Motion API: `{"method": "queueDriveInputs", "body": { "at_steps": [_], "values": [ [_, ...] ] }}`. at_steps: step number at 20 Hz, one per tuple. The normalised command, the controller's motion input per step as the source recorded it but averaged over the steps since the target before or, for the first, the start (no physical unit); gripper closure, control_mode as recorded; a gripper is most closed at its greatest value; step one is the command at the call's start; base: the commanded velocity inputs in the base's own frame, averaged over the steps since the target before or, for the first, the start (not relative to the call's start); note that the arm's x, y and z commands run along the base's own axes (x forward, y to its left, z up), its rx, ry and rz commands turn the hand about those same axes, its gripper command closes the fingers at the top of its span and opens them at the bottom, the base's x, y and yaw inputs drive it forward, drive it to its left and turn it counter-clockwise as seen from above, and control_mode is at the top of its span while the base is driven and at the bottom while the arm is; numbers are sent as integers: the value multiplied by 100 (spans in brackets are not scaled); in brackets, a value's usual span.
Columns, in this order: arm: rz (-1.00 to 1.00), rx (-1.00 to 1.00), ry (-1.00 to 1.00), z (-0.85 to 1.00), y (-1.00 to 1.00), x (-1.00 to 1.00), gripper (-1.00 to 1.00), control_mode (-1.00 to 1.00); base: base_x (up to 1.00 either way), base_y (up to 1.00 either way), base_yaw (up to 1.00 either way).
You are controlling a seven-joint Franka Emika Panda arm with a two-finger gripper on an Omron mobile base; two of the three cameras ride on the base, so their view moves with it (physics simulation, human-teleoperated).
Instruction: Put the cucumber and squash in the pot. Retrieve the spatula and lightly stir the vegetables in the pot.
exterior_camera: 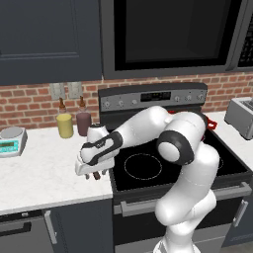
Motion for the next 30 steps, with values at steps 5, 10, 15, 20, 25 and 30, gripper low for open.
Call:
{"method": "queueDriveInputs", "body": {
  "at_steps": [5, 10, 15, 20, 25, 30],
  "values": [
    [-1, 0, 0, -14, 0, -15, 100, -100, 0, 0, 0],
    [0, 0, 1, -19, -2, -2, 100, -100, 0, 0, 0],
    [5, 0, -2, 6, -24, -34, 100, -100, 0, 0, 0],
    [17, -1, -10, 76, -49, -66, 100, -100, 0, 0, 0],
    [23, -11, -8, 87, -75, -88, 100, -100, 0, 0, 0],
    [24, -18, -5, 80, -99, -83, 100, -100, 0, 0, 0]
  ]
}}
